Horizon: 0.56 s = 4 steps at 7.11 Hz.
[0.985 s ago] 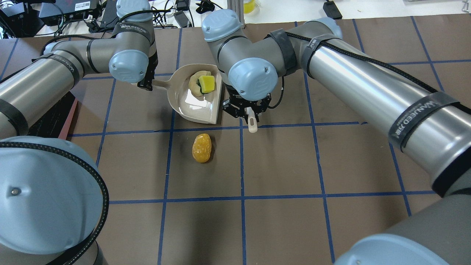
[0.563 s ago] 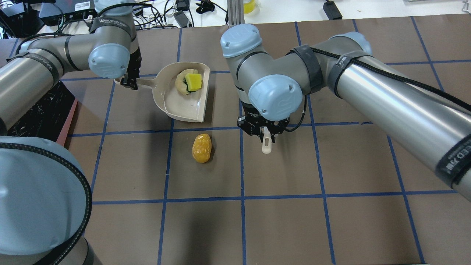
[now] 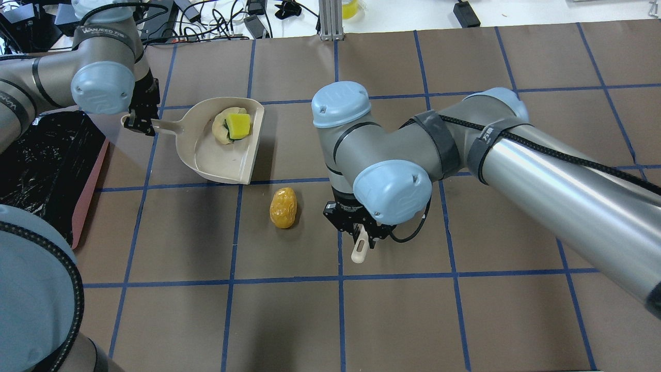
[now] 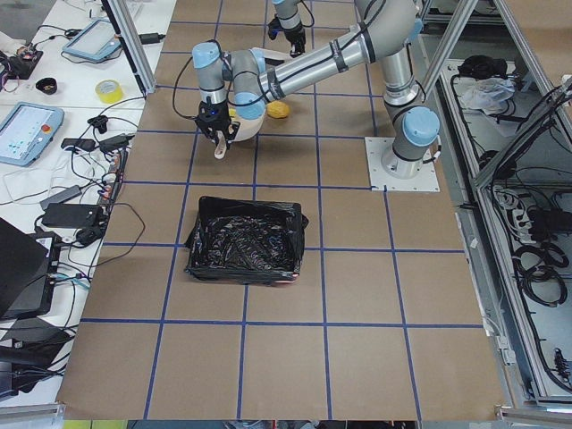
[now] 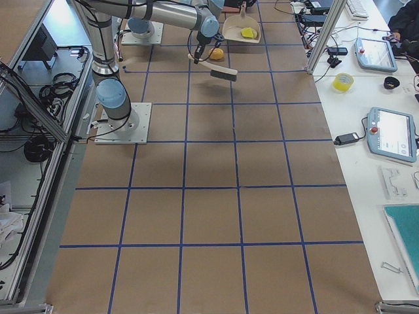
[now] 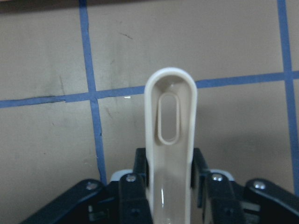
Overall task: Sweep and dump trash into bin
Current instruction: 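Move the brush behind the yellow potato while the left gripper angles the dustpan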
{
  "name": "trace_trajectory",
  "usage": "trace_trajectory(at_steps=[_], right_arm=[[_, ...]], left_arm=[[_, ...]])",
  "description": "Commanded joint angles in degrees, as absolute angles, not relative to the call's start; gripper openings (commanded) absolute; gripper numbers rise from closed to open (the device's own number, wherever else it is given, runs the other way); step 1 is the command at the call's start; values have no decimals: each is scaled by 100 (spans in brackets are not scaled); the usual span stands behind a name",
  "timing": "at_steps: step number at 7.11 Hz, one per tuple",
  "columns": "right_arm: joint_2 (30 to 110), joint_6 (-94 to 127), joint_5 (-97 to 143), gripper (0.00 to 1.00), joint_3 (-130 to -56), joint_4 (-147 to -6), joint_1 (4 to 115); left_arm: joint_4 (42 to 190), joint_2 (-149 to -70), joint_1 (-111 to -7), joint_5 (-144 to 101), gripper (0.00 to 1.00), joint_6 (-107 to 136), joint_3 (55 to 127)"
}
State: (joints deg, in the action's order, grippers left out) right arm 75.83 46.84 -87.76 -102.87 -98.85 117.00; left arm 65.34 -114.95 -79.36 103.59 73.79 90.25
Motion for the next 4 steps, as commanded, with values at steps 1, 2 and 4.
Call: trace_trajectory(at_steps=[1,2,4], right_arm=[[7480,5464,-8518,2,-10476,-10466,12338],[7323,5876,-8229,2,-10468,-10807,12557],[7102,6117,-8156,2,-10468,-11118,12928]], left_arm=[[6425,-11225,-7831,10380,0,7304,9543],[6442,-11119,-7788,10380,0,7321,9684],[6390,-10812,-7761,10467,0,7373,10184]])
